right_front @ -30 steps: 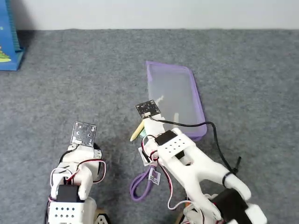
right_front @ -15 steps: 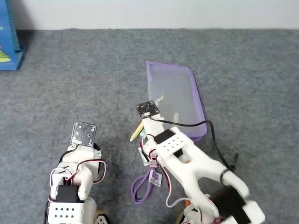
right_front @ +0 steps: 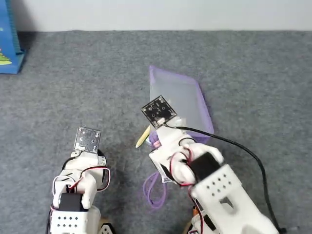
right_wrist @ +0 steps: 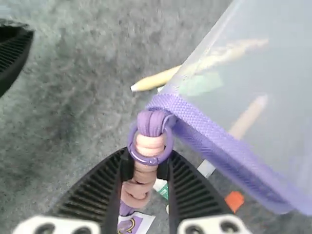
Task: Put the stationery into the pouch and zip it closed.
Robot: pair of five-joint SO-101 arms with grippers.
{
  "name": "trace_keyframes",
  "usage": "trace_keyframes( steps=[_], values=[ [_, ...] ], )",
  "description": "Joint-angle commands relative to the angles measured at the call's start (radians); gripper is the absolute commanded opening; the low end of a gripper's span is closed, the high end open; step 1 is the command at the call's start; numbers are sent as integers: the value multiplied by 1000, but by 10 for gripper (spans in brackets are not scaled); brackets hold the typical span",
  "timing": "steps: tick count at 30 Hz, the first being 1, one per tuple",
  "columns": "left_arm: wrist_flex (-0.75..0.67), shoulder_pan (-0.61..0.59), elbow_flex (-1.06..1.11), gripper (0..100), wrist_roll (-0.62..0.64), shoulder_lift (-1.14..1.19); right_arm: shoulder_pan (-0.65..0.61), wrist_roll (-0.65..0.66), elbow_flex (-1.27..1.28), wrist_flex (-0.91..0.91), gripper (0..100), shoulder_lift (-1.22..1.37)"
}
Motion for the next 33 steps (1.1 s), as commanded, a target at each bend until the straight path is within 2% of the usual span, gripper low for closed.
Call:
trace_keyframes(
  steps=[1, 6, 10, 21, 23, 26, 31, 33],
  values=[
    [6, -5, -13, 21, -8, -6, -10, 17, -32, 21, 8, -77],
    [6, -5, -13, 21, -8, -6, -12, 6, -32, 42, 8, -108],
    [6, -5, -13, 21, -8, -6, -42, -75, -18, 38, 8, -142],
    [35, -8, -30, 21, -14, -11, -58, -84, 43, 31, 8, -278],
    [37, -44, -65, 21, -14, -11, -58, -84, 69, 30, 8, -302],
    [35, -170, -134, 21, -8, -11, -56, -81, 115, -12, 8, -340],
    [-66, -193, -165, 22, 69, -11, -56, -78, 184, -93, 8, -415],
    [-89, -149, -165, 23, 75, -11, -54, -83, 199, -111, 8, -444]
  ],
)
